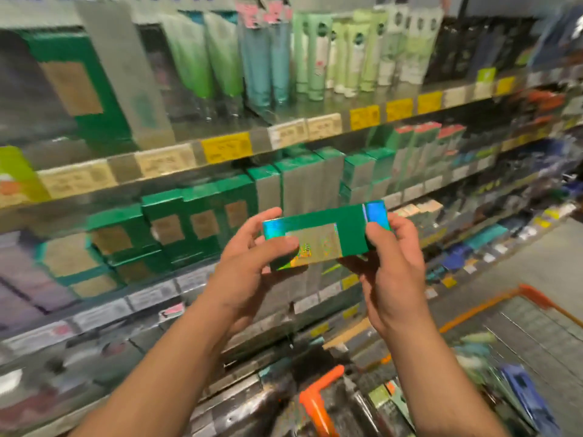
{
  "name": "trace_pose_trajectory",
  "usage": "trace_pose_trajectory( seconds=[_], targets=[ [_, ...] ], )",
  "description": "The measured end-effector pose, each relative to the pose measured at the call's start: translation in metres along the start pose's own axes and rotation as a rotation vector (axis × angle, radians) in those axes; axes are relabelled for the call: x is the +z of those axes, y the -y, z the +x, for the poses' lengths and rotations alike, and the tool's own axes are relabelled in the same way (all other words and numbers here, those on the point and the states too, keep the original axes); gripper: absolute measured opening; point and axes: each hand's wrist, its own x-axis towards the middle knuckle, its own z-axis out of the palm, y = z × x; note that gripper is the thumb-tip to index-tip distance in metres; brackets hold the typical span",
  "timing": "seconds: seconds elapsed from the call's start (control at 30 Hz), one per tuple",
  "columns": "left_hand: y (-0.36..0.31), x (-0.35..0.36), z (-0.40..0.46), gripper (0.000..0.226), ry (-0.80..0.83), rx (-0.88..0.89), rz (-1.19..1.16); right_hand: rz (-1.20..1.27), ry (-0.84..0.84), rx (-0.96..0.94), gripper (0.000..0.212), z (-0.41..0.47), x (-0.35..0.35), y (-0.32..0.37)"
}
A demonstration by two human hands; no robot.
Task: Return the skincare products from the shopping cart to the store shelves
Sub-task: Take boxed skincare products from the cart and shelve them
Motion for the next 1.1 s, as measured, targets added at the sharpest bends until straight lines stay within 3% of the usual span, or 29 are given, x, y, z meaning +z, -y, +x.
trace_pose_trajectory(
  seconds=[0.3, 0.67, 0.9, 1.1],
  targets=[
    [-0.087, -0.110, -0.034, 0.055, -0.197, 0.260, -0.048, -0.166, 0.331, -0.046, 0.053, -0.020, 0.124, -0.047],
    [-0.223, -0.200, -0.082, 0.068, -0.222, 0.410, 0.513, -0.275, 0.569, -0.050, 0.072, -0.050, 0.248, -0.088],
    [-0.304, -0.190, -0.075, 0.070, -0.216, 0.469, 0.864, -0.516, 0.662, -0.082, 0.057, -0.041, 0.296, -0.086],
    [-0.344, -0.176, -0.054, 0.073, -0.239, 0.539, 1.016, -0.577, 0.593, -0.117, 0.038, -0.030, 0.290, -0.076]
  ],
)
